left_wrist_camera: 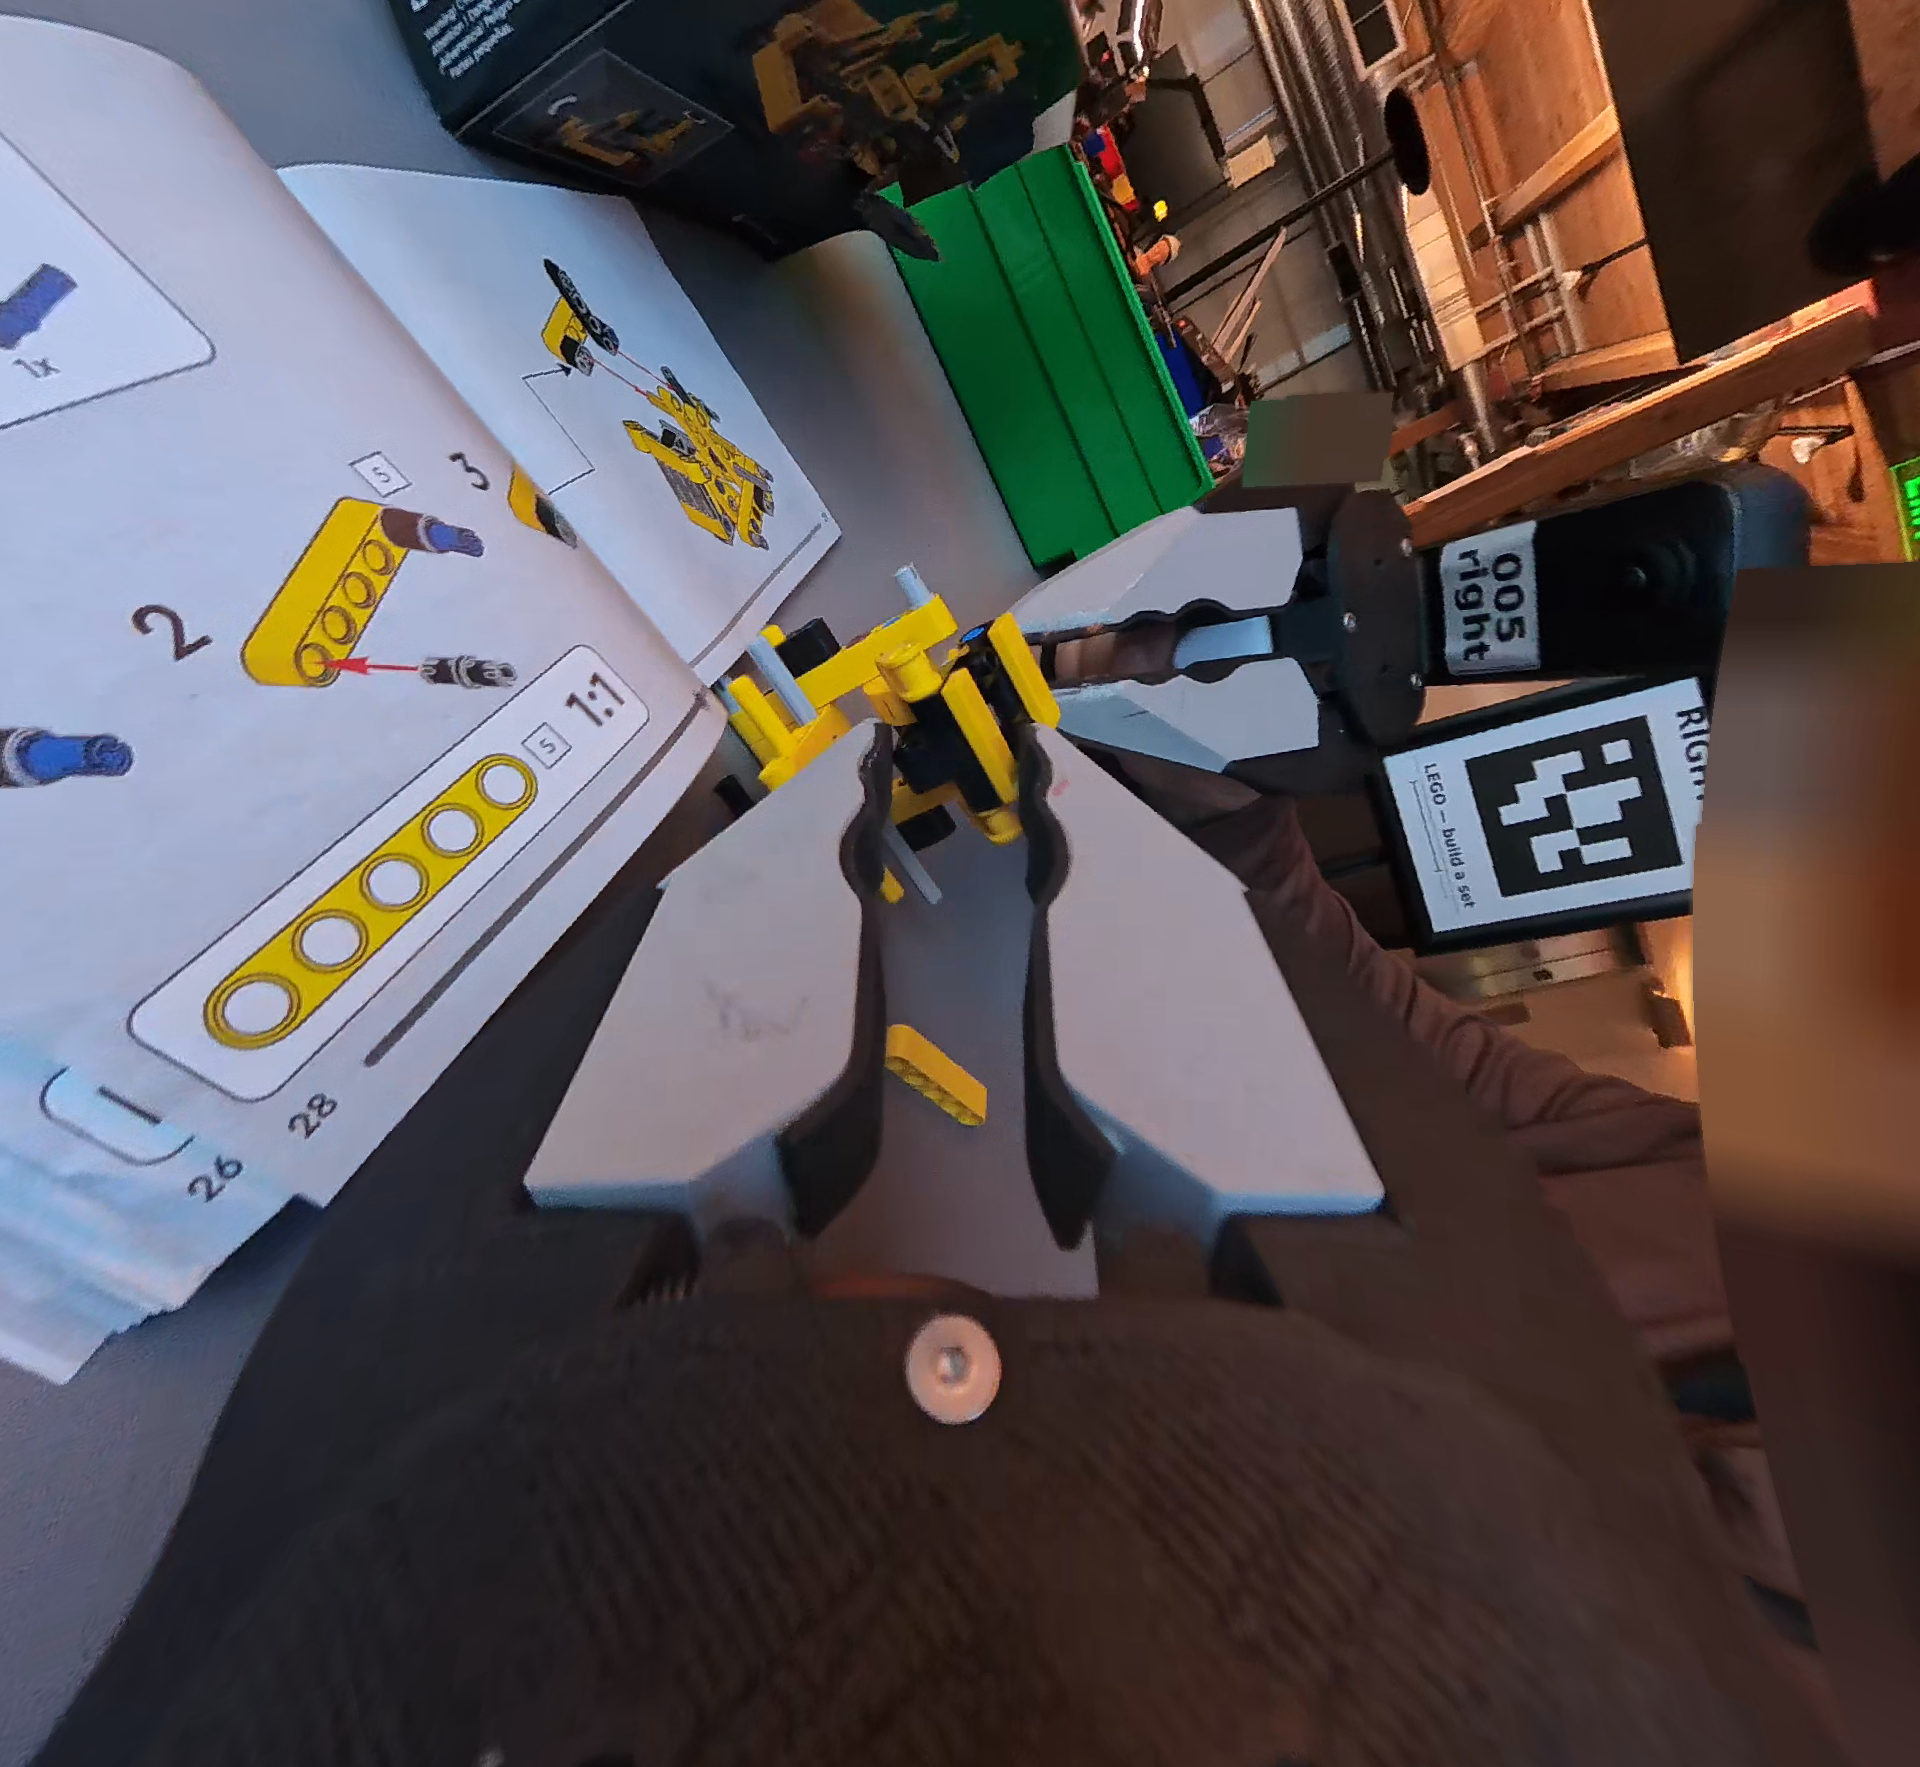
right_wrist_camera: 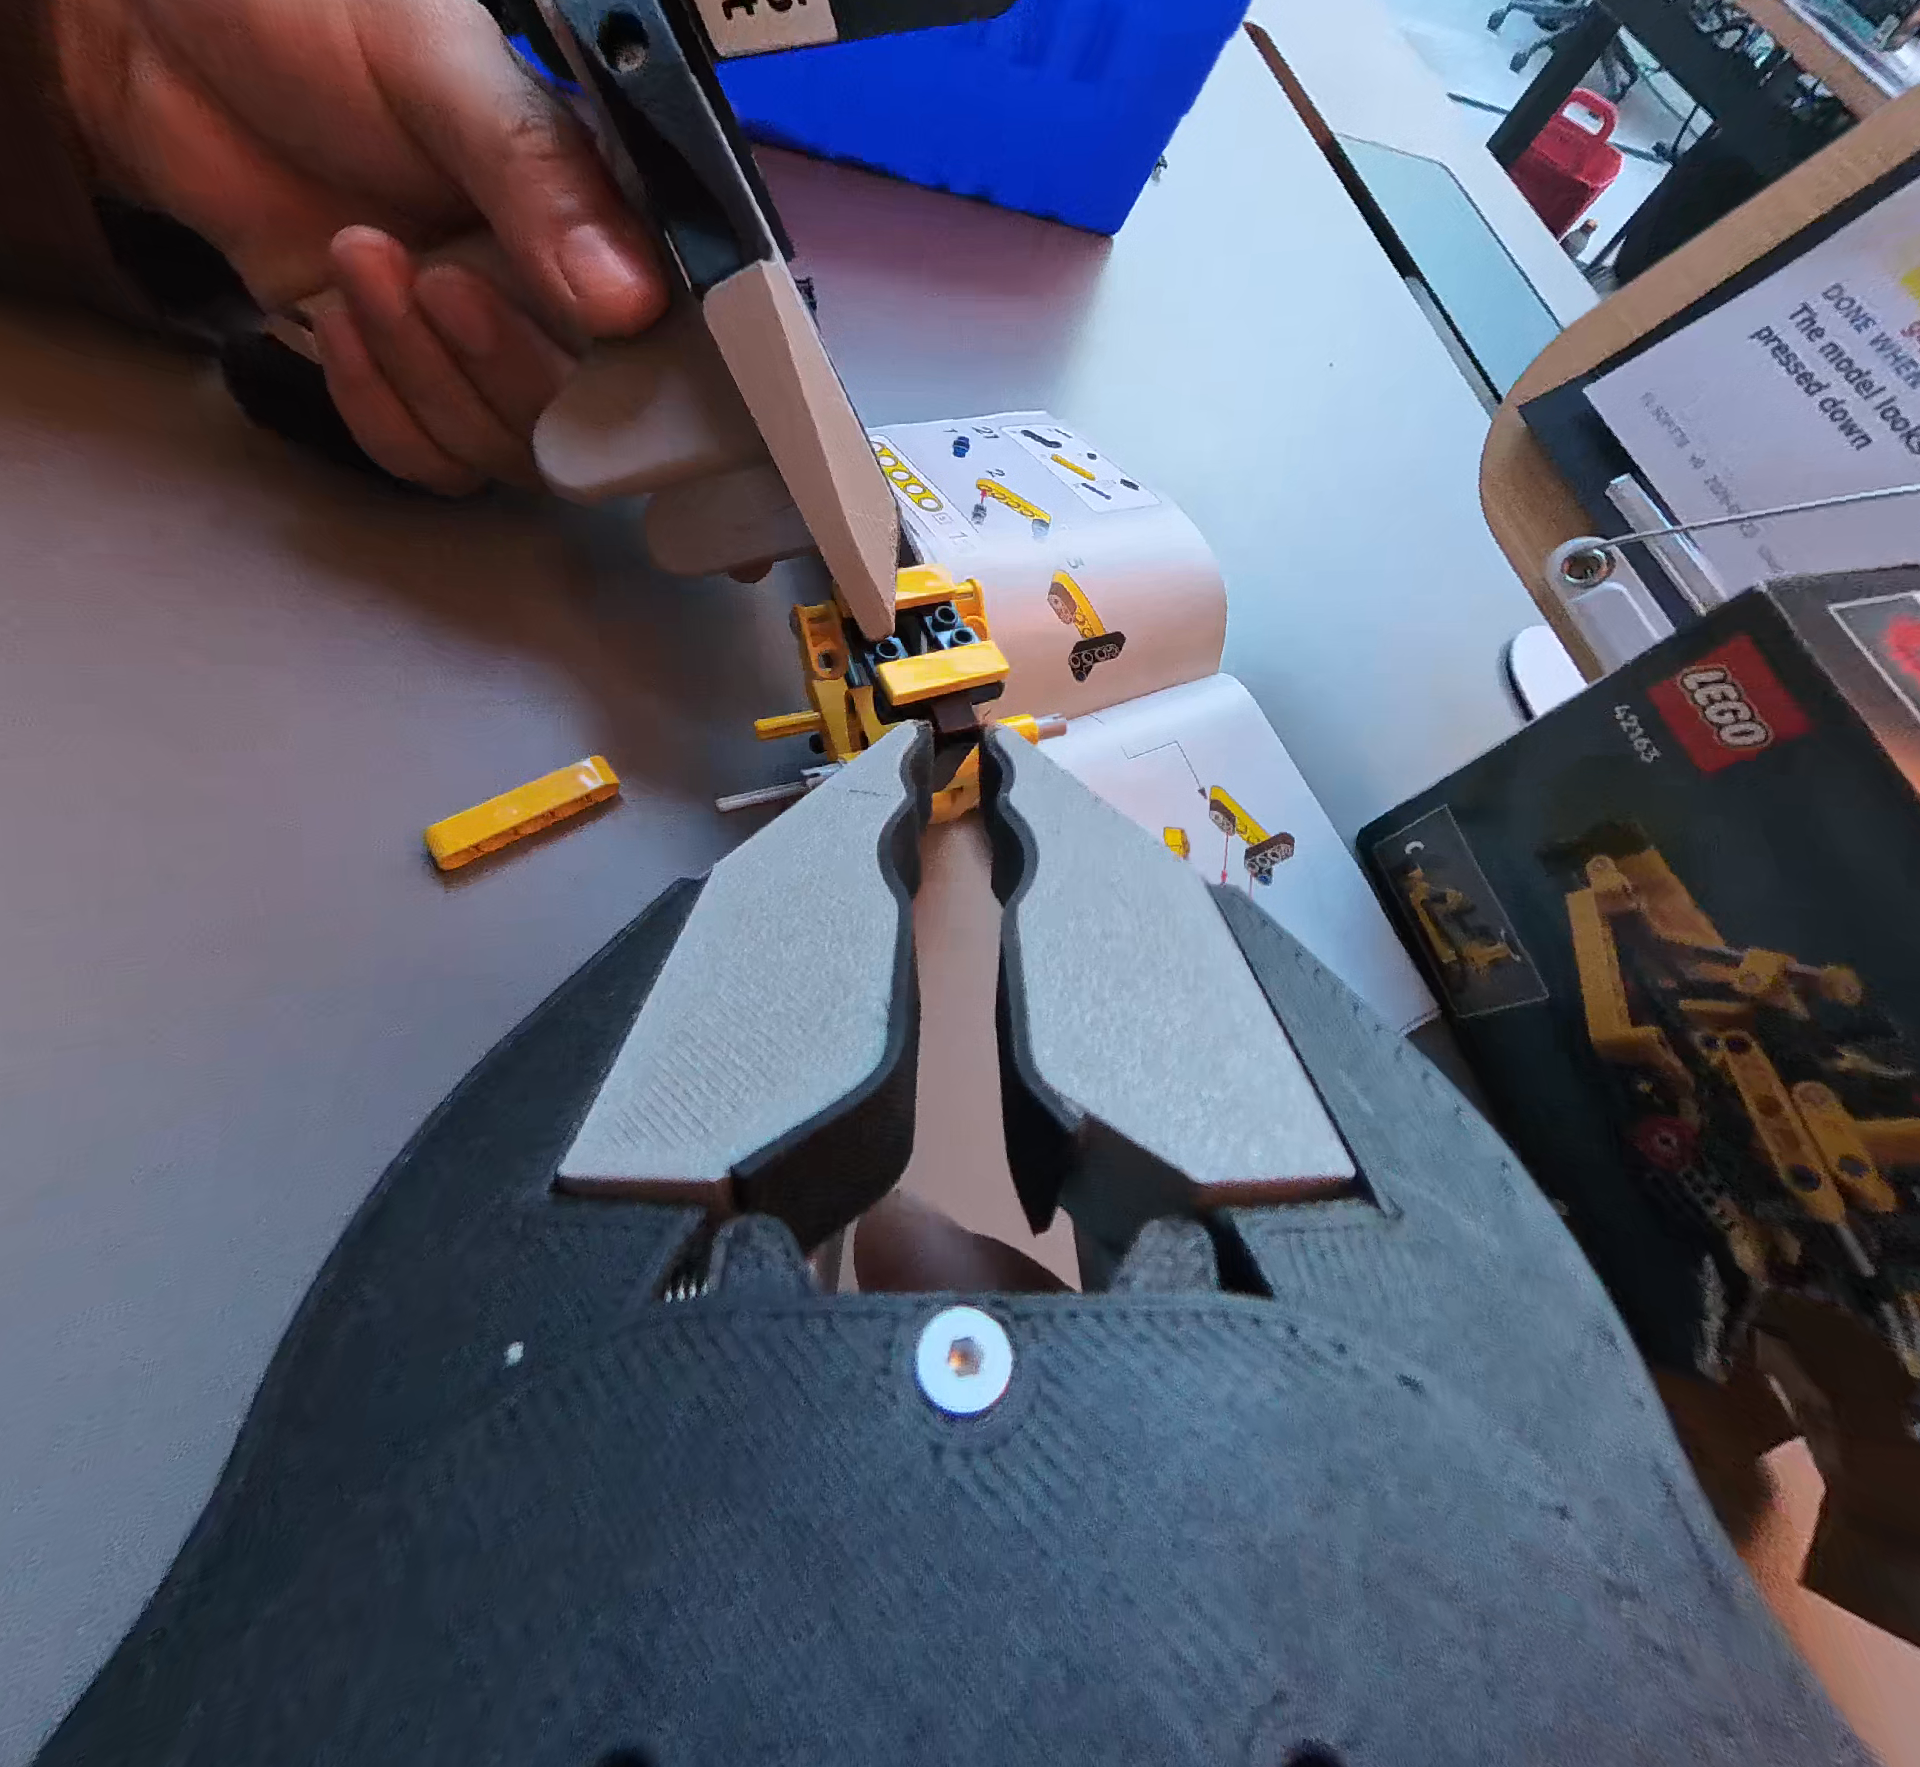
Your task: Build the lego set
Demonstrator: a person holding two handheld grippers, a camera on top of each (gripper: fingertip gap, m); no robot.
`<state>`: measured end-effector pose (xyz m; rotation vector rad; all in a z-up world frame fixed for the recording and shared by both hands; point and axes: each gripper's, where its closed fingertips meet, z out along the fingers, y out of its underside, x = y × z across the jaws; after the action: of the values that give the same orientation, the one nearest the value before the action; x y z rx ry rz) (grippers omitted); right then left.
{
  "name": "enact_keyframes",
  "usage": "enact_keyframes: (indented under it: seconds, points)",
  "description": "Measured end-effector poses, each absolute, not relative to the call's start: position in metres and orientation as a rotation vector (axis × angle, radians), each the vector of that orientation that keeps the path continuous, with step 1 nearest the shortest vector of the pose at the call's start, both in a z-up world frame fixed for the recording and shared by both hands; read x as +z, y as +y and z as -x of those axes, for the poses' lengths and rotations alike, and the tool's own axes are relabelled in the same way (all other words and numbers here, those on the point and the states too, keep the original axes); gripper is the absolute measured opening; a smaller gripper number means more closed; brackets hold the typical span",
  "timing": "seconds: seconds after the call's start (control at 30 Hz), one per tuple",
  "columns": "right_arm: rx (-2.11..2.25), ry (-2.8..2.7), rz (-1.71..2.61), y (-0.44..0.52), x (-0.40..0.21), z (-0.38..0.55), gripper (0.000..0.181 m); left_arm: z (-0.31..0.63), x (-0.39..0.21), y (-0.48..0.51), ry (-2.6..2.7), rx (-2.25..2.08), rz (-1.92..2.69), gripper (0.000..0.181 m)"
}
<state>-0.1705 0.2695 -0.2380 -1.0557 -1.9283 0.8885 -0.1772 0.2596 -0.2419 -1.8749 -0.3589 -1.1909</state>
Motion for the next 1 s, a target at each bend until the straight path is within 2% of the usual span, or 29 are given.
enact_keyframes:
  seconds: [1.0]
  points:
    - [0.922,-1.956,0.992,0.2718,-0.239,0.1689,0.005,0.1772,-0.2377,0.2622,-0.281,-1.289,1.872,0.021]
